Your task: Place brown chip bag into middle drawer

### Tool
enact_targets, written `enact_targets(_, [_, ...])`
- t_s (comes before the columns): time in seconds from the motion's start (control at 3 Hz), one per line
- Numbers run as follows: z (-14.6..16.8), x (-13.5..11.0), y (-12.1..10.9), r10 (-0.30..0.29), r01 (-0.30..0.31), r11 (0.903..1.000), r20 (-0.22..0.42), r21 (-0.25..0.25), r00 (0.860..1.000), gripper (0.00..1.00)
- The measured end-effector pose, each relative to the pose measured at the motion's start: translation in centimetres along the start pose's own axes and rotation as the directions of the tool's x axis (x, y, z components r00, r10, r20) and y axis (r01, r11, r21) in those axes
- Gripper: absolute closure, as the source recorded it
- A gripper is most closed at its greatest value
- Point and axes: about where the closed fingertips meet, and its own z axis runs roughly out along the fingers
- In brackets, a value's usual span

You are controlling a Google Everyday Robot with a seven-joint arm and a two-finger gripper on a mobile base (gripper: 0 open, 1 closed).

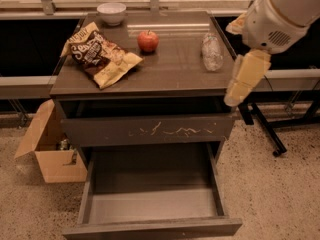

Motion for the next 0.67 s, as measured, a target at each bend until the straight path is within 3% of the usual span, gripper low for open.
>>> enact_targets(0.33, [3.63,-4.05,-2.32,0.02,-0.016,0.9996,0.186,-0.024,0.982,0.0])
enact_targets(0.67, [4.05,-4.71,-2.37,0.028,-0.022,0.9992,0.214,-0.034,0.976,0.0])
